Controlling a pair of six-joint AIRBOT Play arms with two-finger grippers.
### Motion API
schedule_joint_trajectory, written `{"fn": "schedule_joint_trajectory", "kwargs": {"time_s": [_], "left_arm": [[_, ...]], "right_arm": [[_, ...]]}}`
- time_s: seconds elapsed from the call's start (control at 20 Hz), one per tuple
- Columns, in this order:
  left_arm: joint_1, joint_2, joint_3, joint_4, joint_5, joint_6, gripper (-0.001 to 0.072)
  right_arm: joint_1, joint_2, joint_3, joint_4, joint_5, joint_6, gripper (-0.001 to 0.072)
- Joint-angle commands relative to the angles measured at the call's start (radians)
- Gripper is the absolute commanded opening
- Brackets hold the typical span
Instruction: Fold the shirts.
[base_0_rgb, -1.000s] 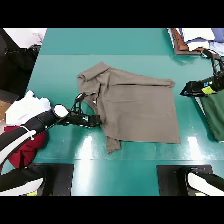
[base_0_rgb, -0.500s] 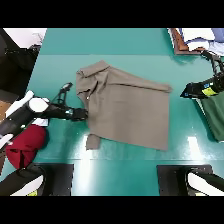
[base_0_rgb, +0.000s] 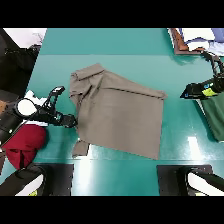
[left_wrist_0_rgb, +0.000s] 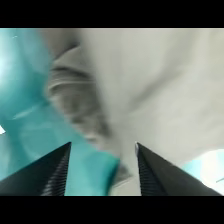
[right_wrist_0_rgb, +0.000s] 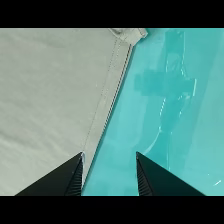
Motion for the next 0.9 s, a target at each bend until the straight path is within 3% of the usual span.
{"fn": "schedule_joint_trajectory", "kwargs": {"time_s": [0.0, 0.15, 0.25, 0.4, 0.85], "left_arm": [[0.002, 0.001, -0.002, 0.081, -0.014, -0.035, 0.0489], [0.002, -0.005, -0.064, 0.082, 0.047, -0.084, 0.0482], [0.002, -0.005, -0.130, 0.067, 0.099, -0.145, 0.0362], [0.002, -0.005, -0.176, 0.063, 0.140, -0.182, 0.0362], [0.002, -0.005, -0.175, -0.058, 0.184, -0.179, 0.0390]], "right_arm": [[0.000, 0.001, 0.000, 0.000, 0.001, 0.000, 0.0385], [0.000, 0.001, 0.000, 0.001, 0.001, 0.000, 0.0385], [0.000, 0.001, 0.000, 0.001, 0.002, 0.000, 0.0385], [0.000, 0.001, 0.000, 0.001, 0.002, 0.000, 0.0385], [0.000, 0.001, 0.000, 0.001, 0.016, 0.000, 0.0385]]}}
